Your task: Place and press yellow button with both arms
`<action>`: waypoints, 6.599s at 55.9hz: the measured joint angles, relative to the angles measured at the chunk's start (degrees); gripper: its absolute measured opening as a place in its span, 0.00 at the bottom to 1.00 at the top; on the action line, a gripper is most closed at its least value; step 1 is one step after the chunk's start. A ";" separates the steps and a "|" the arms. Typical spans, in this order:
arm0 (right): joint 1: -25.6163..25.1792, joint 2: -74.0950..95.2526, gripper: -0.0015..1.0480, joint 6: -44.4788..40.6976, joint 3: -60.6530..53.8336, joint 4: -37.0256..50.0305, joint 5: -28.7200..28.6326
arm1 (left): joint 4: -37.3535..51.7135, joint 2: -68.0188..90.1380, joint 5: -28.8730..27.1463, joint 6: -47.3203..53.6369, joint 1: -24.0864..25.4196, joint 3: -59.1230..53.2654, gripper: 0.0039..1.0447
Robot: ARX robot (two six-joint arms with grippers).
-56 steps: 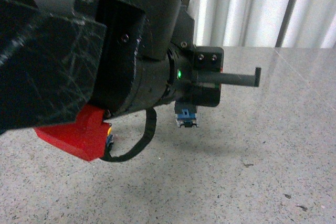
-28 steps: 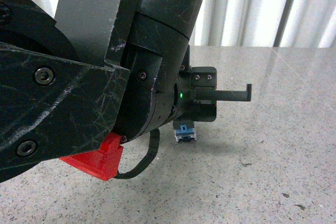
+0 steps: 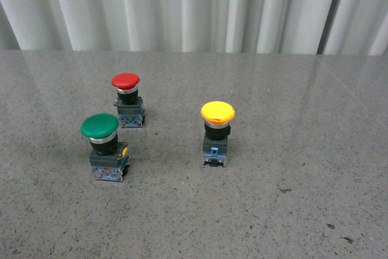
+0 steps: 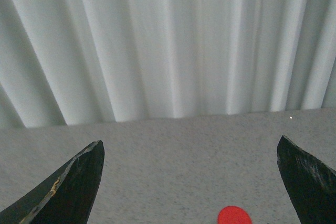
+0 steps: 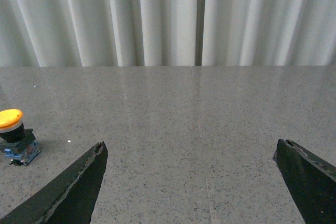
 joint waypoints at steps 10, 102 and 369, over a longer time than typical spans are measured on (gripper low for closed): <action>0.00 0.00 0.94 0.00 0.00 0.00 0.00 | -6.12 -18.88 1.64 4.26 3.45 -9.03 0.94; 0.00 0.00 0.94 0.00 0.00 0.02 0.00 | -35.15 -72.13 24.85 -6.78 24.22 -38.21 0.32; -0.37 23.08 0.02 0.20 4.55 18.56 0.76 | -35.15 -72.13 24.81 -6.78 24.26 -38.21 0.94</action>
